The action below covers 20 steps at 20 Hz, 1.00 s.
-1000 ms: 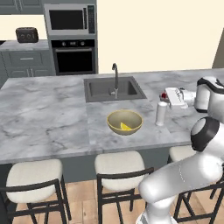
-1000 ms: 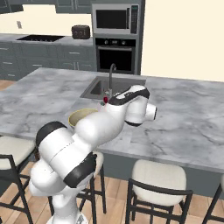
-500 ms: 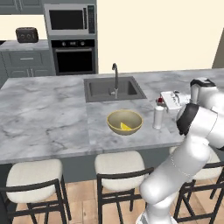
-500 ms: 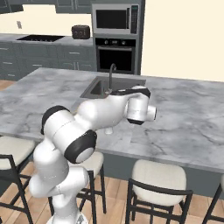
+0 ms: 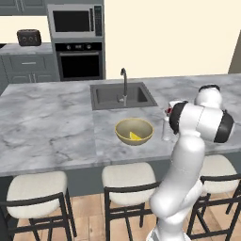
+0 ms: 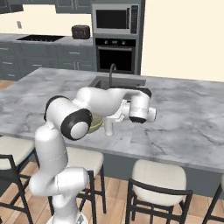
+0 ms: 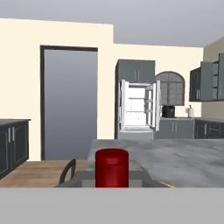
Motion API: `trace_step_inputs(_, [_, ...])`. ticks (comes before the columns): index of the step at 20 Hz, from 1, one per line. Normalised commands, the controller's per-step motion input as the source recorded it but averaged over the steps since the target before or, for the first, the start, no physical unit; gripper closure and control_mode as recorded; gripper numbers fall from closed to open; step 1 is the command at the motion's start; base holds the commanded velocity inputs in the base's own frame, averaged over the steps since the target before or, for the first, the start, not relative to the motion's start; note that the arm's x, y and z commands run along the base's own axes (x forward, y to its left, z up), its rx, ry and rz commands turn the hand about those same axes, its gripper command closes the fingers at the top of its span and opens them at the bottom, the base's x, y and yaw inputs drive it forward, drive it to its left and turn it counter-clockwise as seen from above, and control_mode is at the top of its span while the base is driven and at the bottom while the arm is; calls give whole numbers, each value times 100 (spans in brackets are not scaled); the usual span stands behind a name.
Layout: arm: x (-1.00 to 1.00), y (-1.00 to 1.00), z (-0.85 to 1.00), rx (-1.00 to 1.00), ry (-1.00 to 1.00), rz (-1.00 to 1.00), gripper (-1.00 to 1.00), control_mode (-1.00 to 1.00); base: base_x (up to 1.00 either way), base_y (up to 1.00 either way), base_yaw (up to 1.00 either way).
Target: There is a bowl on the dining counter. Grab a lemon wedge from the fridge and place it in the bowl. Then get the liquor bottle and glass cup from the cabinet and place them next to the bowl.
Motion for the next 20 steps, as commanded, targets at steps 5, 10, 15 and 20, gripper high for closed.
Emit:
trace_step_inputs(5, [22, 0, -19, 0, 0, 4, 100, -100, 0, 0, 0])
trace_step_inputs(10, [20, 0, -17, 0, 0, 4, 100, -100, 0, 0, 0])
trace_step_inputs(15, [19, 4, -18, -1, 0, 3, 100, -100, 0, 0, 0])
trace_step_inputs(20, [16, 19, -15, -3, 0, 0, 100, -100, 0, 0, 0])
